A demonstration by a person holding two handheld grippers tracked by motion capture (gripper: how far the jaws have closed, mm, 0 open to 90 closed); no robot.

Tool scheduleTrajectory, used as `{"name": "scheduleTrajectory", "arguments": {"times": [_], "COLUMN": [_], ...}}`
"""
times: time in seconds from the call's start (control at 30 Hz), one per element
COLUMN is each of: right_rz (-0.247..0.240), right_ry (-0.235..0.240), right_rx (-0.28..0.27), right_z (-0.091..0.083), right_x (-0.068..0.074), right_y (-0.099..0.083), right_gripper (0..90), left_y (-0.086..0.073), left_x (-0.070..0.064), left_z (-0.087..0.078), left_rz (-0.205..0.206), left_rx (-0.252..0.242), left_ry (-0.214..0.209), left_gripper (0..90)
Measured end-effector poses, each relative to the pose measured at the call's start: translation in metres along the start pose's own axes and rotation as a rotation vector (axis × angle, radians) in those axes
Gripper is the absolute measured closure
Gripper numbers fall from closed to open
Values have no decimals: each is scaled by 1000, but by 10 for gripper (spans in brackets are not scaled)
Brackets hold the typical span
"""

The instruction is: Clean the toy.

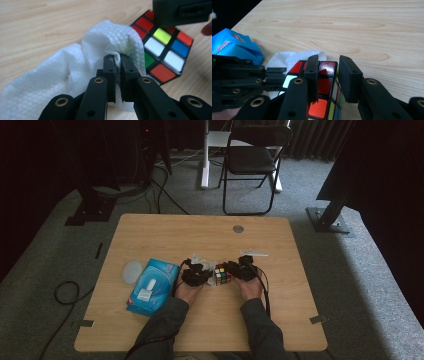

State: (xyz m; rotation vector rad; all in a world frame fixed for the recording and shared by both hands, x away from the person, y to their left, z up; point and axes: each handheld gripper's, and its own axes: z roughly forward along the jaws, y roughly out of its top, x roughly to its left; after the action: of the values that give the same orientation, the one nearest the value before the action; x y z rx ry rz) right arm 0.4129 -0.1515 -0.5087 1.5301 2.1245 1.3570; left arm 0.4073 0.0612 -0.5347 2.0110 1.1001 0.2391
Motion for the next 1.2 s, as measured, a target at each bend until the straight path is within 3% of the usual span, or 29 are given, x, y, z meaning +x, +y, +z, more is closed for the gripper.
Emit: {"name": "scheduleTrajectory", "arguments": {"times": [0.13, 0.6, 1.0, 1.2], "right_rz": [1, 7, 12, 12], "right_ry": [-1, 0, 4, 5], "right_rx": [-2, -6, -9, -10], "right_z": [0, 0, 0, 0], "right_x": [0, 0, -1, -1], "right_y": [0, -1, -1, -2], "right_gripper": [701, 701, 700, 700], "left_y": [-2, -2, 12, 15], "left_x": [1, 2, 4, -1], "left_z": [6, 5, -35, -40], "left_rz": [19, 5, -7, 10], "left_rx": [31, 21, -94, -101], "left_ry": [18, 12, -6, -18], "left_gripper": [851, 850, 856, 856]}}
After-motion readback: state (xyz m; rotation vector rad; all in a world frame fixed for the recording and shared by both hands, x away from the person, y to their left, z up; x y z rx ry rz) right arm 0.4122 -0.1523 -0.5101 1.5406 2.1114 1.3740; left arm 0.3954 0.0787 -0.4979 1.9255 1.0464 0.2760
